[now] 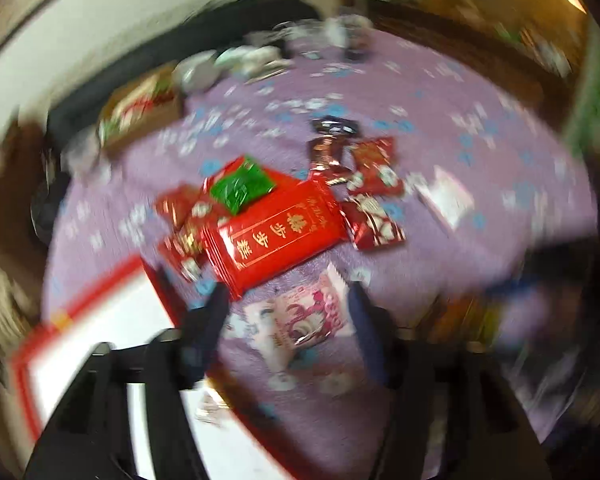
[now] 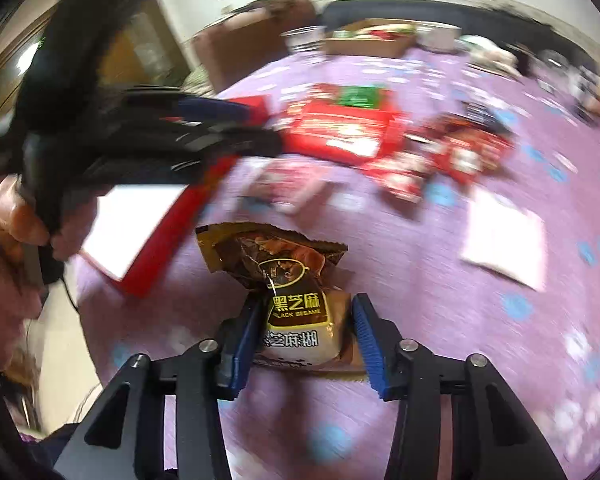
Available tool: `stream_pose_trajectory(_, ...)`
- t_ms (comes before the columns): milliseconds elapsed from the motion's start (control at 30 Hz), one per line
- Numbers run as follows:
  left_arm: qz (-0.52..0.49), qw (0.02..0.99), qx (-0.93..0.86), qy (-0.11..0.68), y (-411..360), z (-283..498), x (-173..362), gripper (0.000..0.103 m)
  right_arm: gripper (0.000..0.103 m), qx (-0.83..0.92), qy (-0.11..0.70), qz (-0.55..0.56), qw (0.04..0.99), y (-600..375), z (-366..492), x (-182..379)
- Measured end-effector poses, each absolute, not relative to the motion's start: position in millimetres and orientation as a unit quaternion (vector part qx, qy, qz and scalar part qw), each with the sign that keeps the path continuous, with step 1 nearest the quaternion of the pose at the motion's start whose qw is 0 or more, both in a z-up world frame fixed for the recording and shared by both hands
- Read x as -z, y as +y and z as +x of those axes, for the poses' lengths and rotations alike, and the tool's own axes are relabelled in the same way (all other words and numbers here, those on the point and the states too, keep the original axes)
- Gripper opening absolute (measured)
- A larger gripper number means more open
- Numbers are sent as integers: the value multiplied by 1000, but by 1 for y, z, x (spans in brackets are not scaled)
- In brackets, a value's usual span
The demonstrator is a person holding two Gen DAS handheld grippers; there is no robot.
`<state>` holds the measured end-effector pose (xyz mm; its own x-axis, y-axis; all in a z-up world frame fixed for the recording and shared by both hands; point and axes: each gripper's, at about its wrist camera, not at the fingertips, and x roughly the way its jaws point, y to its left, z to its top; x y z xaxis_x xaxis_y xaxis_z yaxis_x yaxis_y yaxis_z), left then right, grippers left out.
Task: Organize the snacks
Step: 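Grasp the pink Lotso wafer with left gripper while right grasps the sesame bag, then place the wafer and sesame bag into the red-rimmed tray with both grippers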
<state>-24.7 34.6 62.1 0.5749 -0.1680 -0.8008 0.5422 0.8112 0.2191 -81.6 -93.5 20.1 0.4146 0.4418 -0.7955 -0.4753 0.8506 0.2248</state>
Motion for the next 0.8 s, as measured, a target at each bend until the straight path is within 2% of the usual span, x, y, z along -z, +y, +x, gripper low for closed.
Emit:
stream_pose_trajectory(33,261,855,210,396,31,-30,-62,80,45,-253,472,-5,845,-109,-81,-19)
stream_pose_trajectory(67,293,851,214,380,28,-35,-61,81,44,-242,473,2,847,-117,-81,-19)
stream_pose_trajectory(233,391,820,237,343,14,-39,-49,81,46,-218,474,85,849,-154,-74,-14)
stream_pose_trajectory(400,447,779,290,330,11,-33,-33,81,51,-232,456,107,852,-160,-74,-11)
stream_pose_trajectory(567,474,737,337,345,11,-30,-14,82,57,-257,453,150,840,-171,-73,-9)
stream_pose_trajectory(600,473,738,350,330,12,-30,-15,82,58,-262,453,155,838,-172,-71,-9)
stream_pose_trajectory(700,450,734,364,355,9,-19,-14,82,61,-269,452,161,835,-173,-69,-8)
stream_pose_trajectory(800,423,734,374,378,9,-10,-15,78,70,-274,449,153,837,-168,-70,-10)
